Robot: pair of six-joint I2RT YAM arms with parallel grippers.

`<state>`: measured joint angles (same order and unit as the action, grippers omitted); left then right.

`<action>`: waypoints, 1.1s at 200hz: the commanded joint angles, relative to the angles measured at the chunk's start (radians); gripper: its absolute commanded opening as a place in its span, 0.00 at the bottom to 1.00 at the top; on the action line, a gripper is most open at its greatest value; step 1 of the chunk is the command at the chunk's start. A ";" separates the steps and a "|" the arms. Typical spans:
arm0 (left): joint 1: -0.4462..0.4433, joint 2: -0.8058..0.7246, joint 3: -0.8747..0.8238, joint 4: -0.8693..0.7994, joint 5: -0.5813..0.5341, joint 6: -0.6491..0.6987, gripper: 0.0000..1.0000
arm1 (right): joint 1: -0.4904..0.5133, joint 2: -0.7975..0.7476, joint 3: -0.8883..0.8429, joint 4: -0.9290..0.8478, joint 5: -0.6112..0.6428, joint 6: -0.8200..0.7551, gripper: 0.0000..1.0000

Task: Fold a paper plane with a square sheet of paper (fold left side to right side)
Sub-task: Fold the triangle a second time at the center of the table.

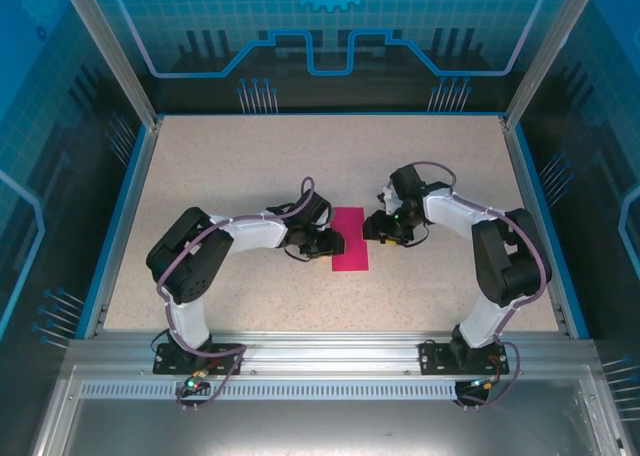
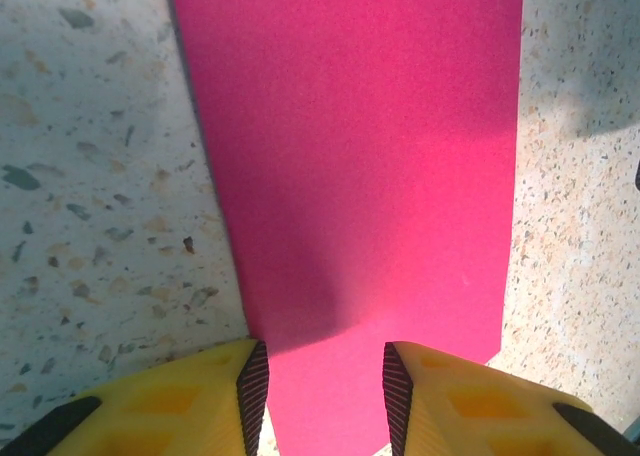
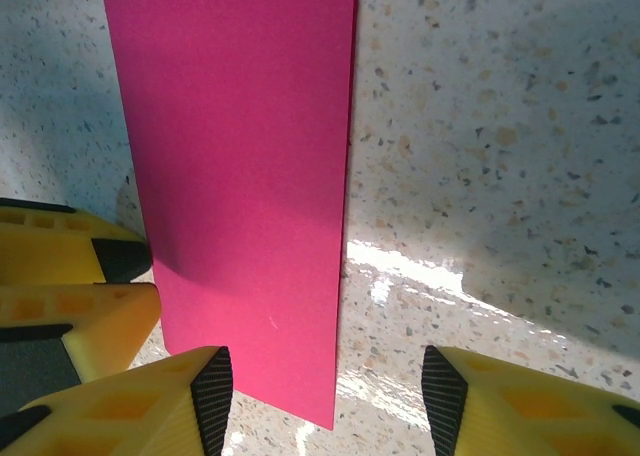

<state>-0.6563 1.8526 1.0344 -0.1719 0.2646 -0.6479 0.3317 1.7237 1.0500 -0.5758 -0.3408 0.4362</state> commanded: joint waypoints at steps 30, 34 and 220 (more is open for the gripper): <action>-0.020 0.033 0.022 -0.054 -0.029 0.022 0.40 | 0.015 0.052 0.042 -0.027 -0.025 0.034 0.55; -0.021 0.031 0.022 -0.055 -0.031 0.021 0.40 | 0.015 0.054 0.043 -0.026 -0.026 0.036 0.54; 0.070 0.148 0.300 -0.181 -0.006 0.115 0.42 | -0.003 -0.015 -0.010 -0.029 0.035 0.033 0.55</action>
<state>-0.5892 1.9663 1.2930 -0.3103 0.2390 -0.5671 0.3332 1.7359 1.0527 -0.5842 -0.3134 0.4667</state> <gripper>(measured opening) 0.419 0.547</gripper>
